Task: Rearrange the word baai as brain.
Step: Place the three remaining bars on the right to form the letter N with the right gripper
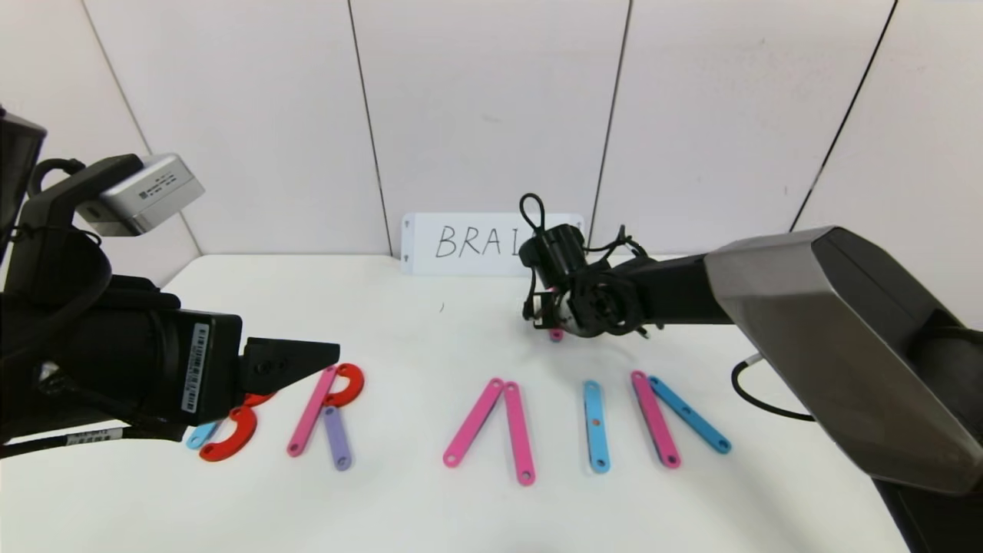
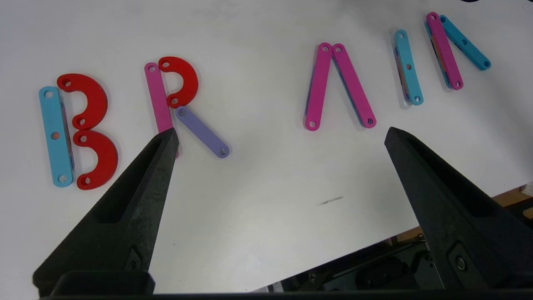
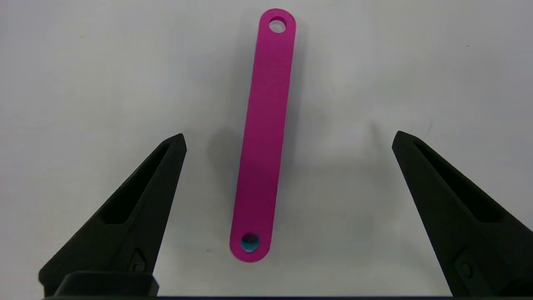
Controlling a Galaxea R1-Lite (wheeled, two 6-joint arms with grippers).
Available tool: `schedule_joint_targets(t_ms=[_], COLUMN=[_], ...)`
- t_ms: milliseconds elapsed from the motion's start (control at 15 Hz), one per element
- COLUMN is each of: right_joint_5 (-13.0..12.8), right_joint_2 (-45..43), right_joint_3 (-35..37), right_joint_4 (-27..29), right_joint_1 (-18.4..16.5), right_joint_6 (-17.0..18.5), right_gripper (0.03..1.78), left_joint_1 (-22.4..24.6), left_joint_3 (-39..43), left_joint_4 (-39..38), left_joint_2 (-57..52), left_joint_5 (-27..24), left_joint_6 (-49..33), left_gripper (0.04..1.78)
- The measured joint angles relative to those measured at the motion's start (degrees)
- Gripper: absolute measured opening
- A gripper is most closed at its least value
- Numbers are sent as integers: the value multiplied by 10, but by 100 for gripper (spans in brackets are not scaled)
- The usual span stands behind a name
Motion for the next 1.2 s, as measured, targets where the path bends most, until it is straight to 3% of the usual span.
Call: schedule_joint_targets(t_ms=[400,1200], right_joint_5=[-15,-13], right_joint_2=[29,52], right_joint_3=[-73,-88], right_joint_4=[93,82], right_joint_1=[-3,19], right_joint_6=[64,57], right_gripper=[173,173], left_joint_1=[0,-1], left_joint_3=[1,2], left_joint_4=[0,0], left_joint_2=[0,1], left_joint_5=[0,0], left_joint_6=[0,0], left_gripper=[173,173])
